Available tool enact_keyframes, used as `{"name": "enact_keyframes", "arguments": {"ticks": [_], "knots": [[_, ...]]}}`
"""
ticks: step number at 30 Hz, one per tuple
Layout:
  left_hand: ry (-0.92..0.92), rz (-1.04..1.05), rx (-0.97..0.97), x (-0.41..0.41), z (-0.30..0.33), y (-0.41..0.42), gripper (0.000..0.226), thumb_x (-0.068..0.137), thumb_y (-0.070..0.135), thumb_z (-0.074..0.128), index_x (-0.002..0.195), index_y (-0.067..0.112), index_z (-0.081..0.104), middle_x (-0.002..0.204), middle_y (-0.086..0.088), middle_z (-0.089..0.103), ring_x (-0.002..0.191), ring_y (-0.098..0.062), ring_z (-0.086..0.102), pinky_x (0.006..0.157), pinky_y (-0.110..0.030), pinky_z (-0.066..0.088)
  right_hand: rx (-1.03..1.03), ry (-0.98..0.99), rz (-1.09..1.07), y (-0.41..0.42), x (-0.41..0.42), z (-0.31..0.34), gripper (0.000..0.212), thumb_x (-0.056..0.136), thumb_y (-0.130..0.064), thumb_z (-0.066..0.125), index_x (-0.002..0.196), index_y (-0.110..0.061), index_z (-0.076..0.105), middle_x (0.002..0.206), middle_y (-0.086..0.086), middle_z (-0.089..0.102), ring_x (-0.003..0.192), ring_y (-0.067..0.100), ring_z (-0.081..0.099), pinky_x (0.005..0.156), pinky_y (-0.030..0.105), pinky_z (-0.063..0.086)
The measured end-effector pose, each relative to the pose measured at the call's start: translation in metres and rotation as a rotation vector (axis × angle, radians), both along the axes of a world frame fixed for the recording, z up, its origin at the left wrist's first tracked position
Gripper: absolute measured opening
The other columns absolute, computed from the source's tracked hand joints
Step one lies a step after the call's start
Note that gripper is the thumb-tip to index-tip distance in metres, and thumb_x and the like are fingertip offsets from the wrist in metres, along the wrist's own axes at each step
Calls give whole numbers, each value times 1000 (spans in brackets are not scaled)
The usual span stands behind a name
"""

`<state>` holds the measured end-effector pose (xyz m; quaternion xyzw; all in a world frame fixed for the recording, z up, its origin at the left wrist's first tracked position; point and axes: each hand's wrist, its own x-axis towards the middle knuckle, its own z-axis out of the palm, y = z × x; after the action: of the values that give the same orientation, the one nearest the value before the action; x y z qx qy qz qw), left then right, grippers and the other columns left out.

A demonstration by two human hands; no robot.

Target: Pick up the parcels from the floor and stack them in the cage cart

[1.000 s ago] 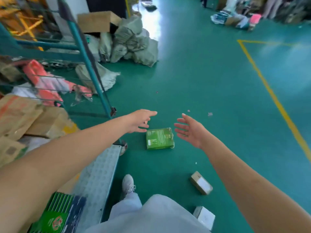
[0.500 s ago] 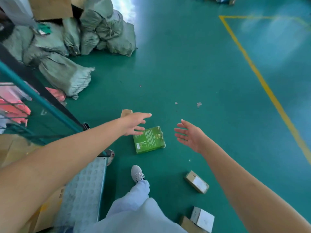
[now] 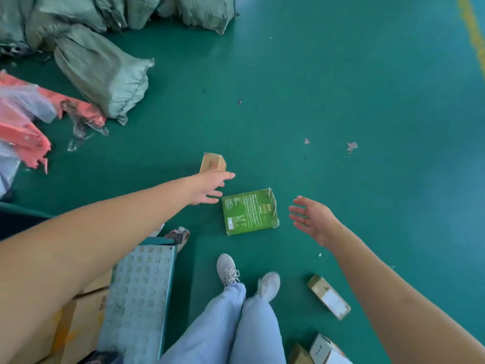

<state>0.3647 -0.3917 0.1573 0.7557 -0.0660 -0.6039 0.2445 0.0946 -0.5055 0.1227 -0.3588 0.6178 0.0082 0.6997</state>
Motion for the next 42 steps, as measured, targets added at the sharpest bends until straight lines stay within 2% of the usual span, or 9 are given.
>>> {"name": "enact_keyframes", "arguments": {"ticks": [5, 11, 16, 22, 26, 29, 32, 37, 42], "knots": [[-6, 10, 58, 32, -84, -26, 68, 101, 47, 60, 159, 25, 32, 155, -2, 47, 130, -25, 55, 107, -43, 49, 50, 70, 52, -35, 26, -88, 25, 105, -33, 57, 123, -17, 62, 120, 6, 70, 108, 22, 66, 90, 35, 51], [3, 39, 132, 55, -246, -36, 57, 103, 43, 59, 153, 26, 39, 153, -3, 47, 129, -26, 55, 110, -45, 47, 30, 148, 157, -58, 44, -251, 25, 106, -29, 53, 126, -16, 60, 118, 7, 70, 98, 18, 67, 83, 29, 54], [-2, 109, 234, 55, -399, -21, 56, 102, 43, 59, 152, 24, 41, 152, -4, 49, 128, -26, 56, 108, -44, 49, -16, 224, 315, -55, 45, -395, 25, 107, -29, 52, 126, -15, 60, 124, 8, 68, 114, 24, 65, 97, 38, 53], [31, 162, 271, 40, -544, -3, 58, 103, 41, 59, 154, 22, 39, 152, -6, 48, 129, -27, 55, 109, -44, 49, -68, 305, 443, -60, 41, -526, 26, 106, -29, 52, 128, -18, 59, 121, 3, 64, 113, 23, 62, 104, 45, 54], [32, 197, 307, 25, -626, 13, 67, 103, 44, 57, 159, 21, 27, 156, -7, 43, 131, -29, 52, 105, -44, 50, -126, 382, 454, -59, 41, -593, 44, 105, -32, 54, 146, -19, 49, 123, -3, 59, 96, 12, 59, 88, 37, 56], [31, 211, 341, 14, -675, 26, 75, 101, 48, 58, 162, 23, 22, 161, -6, 37, 136, -28, 48, 103, -43, 50, -184, 439, 452, -58, 40, -632, 58, 105, -32, 53, 158, -20, 32, 131, -1, 49, 87, 10, 52, 71, 28, 44], [63, 209, 366, 5, -708, 33, 61, 101, 47, 58, 154, 21, 40, 158, -1, 42, 139, -25, 45, 110, -43, 45, -180, 475, 470, -54, 40, -659, 64, 105, -35, 52, 161, -19, 27, 143, 3, 46, 92, 16, 52, 65, 28, 42], [74, 210, 394, 2, -734, 33, 67, 96, 50, 62, 154, 23, 41, 161, -1, 41, 146, -25, 39, 119, -49, 33, -189, 619, 470, -55, 43, -682, 76, 102, -46, 56, 162, -15, 23, 160, 8, 30, 132, 35, 47, 94, 45, 47], [107, 242, 394, 9, -732, 20, 87, 87, 54, 72, 157, 19, 34, 165, -6, 32, 150, -31, 33, 122, -55, 27, -41, 606, 418, -57, 52, -680, 82, 97, -57, 60, 156, -11, 28, 149, 11, 44, 128, 33, 46, 95, 47, 44]]}}
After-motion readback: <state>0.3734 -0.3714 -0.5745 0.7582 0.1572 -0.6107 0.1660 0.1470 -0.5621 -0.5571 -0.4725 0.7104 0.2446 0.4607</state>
